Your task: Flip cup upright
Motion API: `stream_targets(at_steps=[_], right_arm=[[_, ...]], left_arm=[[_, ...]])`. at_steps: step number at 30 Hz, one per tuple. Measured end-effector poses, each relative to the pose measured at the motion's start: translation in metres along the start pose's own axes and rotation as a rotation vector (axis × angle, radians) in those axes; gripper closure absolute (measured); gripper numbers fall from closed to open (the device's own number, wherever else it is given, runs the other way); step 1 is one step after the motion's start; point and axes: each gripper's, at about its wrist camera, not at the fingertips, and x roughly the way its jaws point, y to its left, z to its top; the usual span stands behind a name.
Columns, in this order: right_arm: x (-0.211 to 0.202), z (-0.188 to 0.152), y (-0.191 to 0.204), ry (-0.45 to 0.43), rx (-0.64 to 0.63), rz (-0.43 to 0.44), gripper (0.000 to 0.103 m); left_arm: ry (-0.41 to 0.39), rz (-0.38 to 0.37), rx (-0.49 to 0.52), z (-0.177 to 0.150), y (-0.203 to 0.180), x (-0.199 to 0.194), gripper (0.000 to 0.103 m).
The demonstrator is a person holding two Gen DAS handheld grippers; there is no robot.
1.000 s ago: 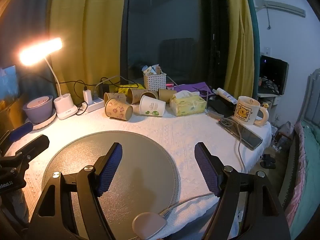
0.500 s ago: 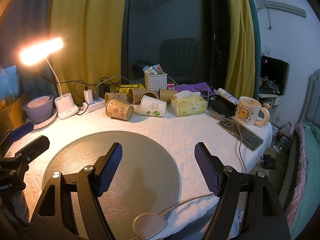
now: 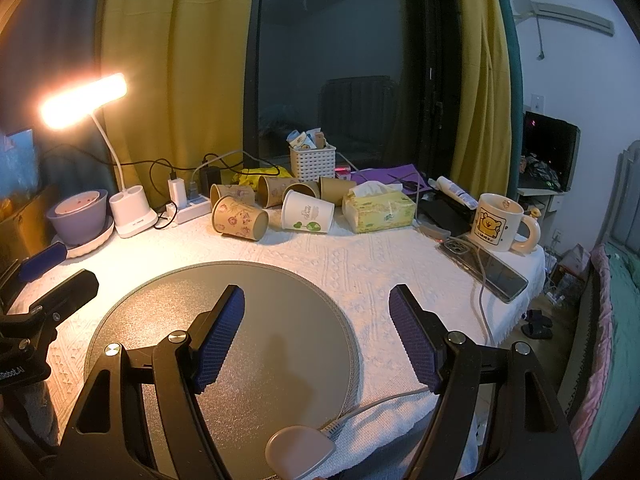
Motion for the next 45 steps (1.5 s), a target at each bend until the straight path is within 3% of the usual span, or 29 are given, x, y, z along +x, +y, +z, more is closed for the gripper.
stream_targets(at_steps=[11, 45], right_arm=[[-0.0005, 0.0005, -0.0011, 0.001, 0.000, 0.001, 0.025], [-0.0004, -0.0007, -0.0012, 0.000, 0.002, 0.002, 0.025]], left_arm=[[-0.012, -0.027, -0.002, 0.0030, 0.0027, -0.0060, 0.009], [-0.016, -0.014, 0.013, -0.0023, -0.0022, -0.0086, 0.009]])
